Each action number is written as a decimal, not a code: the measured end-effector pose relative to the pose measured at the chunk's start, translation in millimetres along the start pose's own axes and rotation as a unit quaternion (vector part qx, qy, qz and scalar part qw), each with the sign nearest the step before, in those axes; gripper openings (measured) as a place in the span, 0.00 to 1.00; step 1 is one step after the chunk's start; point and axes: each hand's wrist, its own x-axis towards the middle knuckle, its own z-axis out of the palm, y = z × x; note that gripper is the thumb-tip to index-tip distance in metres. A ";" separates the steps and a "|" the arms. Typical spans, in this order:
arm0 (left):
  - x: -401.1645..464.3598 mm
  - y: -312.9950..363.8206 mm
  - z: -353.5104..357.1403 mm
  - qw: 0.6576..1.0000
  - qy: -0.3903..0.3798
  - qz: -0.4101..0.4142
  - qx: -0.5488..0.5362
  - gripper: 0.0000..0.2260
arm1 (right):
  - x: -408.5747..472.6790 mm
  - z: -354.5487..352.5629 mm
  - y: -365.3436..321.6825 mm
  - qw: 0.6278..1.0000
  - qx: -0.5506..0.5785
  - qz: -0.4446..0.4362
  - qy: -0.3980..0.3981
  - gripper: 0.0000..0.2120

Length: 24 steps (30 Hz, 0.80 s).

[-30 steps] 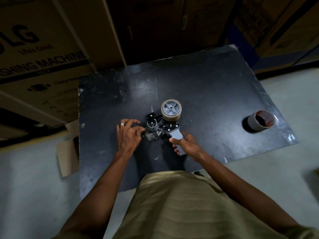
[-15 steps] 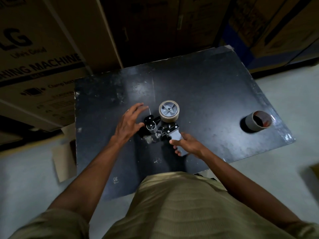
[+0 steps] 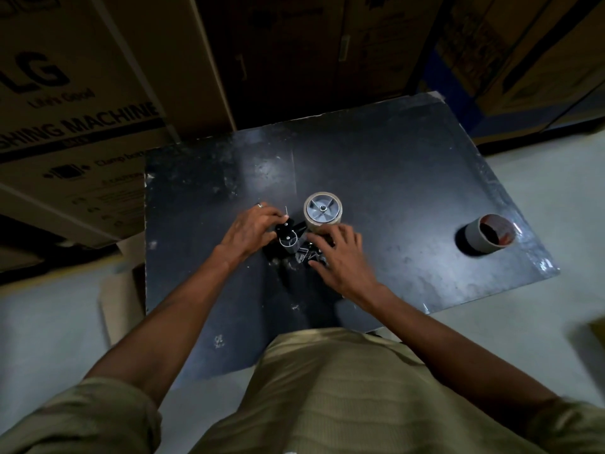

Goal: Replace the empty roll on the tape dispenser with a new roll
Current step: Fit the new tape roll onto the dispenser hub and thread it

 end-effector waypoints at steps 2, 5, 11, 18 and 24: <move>2.0 3.7 -2.9 1.000 -0.011 -0.004 0.011 0.17 | 7.0 6.8 -0.5 0.999 -0.012 -0.044 -0.021 0.17; 4.7 8.1 -8.3 0.999 -0.020 0.000 0.028 0.15 | 13.5 11.1 2.6 0.997 -0.005 -0.045 -0.057 0.17; 1.7 14.1 -11.3 0.998 0.003 0.036 0.045 0.13 | 18.4 11.9 3.3 0.996 -0.029 -0.079 -0.025 0.11; -0.4 19.6 -9.2 0.998 0.019 0.017 0.055 0.15 | 26.6 16.3 -2.0 0.998 -0.038 -0.051 -0.029 0.08; -2.2 17.5 -7.8 0.998 0.012 0.010 0.055 0.17 | 38.2 17.5 -10.9 0.999 0.031 0.028 -0.027 0.06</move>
